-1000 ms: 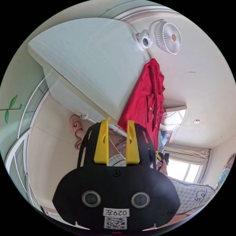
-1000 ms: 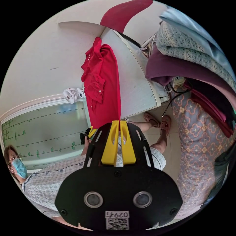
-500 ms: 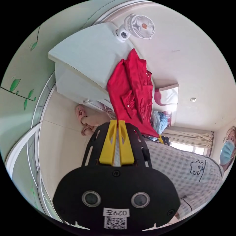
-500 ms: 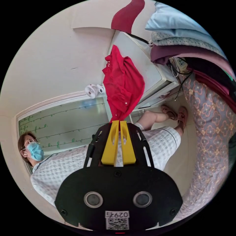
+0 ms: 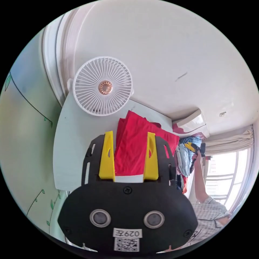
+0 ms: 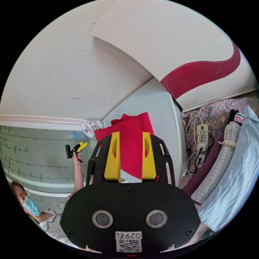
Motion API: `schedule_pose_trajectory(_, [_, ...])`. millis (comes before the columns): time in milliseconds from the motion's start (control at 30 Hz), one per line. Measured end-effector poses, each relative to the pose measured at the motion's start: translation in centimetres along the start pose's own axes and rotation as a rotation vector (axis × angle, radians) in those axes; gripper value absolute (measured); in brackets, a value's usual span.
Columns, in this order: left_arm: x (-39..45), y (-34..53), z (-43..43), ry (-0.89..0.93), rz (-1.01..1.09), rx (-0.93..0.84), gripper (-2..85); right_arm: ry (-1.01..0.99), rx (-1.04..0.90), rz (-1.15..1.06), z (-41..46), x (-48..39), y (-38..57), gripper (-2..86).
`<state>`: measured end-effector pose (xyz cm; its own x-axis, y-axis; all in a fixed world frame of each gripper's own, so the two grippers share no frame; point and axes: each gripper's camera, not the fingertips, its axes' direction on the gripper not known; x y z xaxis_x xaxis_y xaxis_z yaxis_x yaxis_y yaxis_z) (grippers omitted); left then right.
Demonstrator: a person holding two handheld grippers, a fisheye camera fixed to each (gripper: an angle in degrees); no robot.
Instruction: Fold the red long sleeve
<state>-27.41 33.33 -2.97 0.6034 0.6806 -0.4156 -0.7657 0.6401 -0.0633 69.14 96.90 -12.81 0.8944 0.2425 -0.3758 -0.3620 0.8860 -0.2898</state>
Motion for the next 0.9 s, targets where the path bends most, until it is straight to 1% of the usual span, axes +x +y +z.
schedule_pose_trajectory(33, [0.1,1.1,0.4,0.007,0.002,0.030,12.6,0.044,0.022,-0.037,0.2,-0.7,1.1,8.5])
schedule_pose_trajectory(100, [0.3,3.1,2.1,-0.005,0.011,0.017,9.4,0.102,-0.004,-0.078,1.6,-1.3,2.9,7.6])
schedule_pose_trajectory(233, [2.1,6.4,9.0,0.080,0.049,-0.095,2.4,0.091,-0.178,-0.120,8.2,-2.1,5.6,1.7])
schedule_pose_trajectory(267, [3.1,6.5,11.1,0.080,0.066,-0.133,0.3,0.108,-0.200,-0.115,10.0,-2.5,5.6,1.0])
schedule_pose_trajectory(300, [3.7,6.5,12.2,0.075,0.077,-0.154,0.0,0.120,-0.202,-0.113,10.8,-2.7,5.6,0.6])
schedule_pose_trajectory(400, [6.4,5.5,18.0,-0.023,0.137,-0.292,-0.8,0.230,-0.252,-0.110,14.7,-4.0,4.3,-0.1])
schedule_pose_trajectory(433, [7.0,5.3,20.3,-0.098,0.150,-0.358,-0.8,0.313,-0.299,-0.116,16.3,-4.5,3.8,-0.2])
schedule_pose_trajectory(467, [7.4,5.4,22.5,-0.178,0.164,-0.438,-0.9,0.342,-0.327,-0.152,17.5,-5.2,3.4,-0.3])
schedule_pose_trajectory(500, [7.8,5.5,22.9,-0.179,0.187,-0.442,-0.9,0.355,-0.327,-0.156,17.7,-5.6,3.3,-0.3])
schedule_pose_trajectory(533, [8.2,5.7,22.5,-0.226,0.176,-0.414,-0.9,0.389,-0.332,-0.147,18.0,-6.4,3.1,-0.4])
schedule_pose_trajectory(600, [8.6,6.2,22.3,-0.250,0.166,-0.457,-0.9,0.433,-0.385,-0.155,18.8,-7.6,3.3,-0.4])
schedule_pose_trajectory(667, [9.0,7.6,21.7,-0.277,0.142,-0.518,-0.9,0.434,-0.482,-0.179,20.2,-9.1,4.0,-0.4])
schedule_pose_trajectory(733, [9.4,8.2,20.4,-0.288,0.140,-0.508,-0.9,0.416,-0.530,-0.239,20.4,-10.3,4.0,-0.2])
schedule_pose_trajectory(800, [9.8,7.6,17.8,-0.287,0.133,-0.414,-0.8,0.422,-0.437,-0.270,18.8,-11.7,2.9,0.1])
schedule_pose_trajectory(867, [10.2,4.9,14.5,-0.237,0.128,-0.270,-0.4,0.414,-0.283,-0.267,16.1,-13.0,-0.4,1.0])
schedule_pose_trajectory(900, [10.3,4.1,14.0,-0.221,0.131,-0.239,-0.2,0.412,-0.257,-0.260,15.7,-13.2,-1.4,1.4])
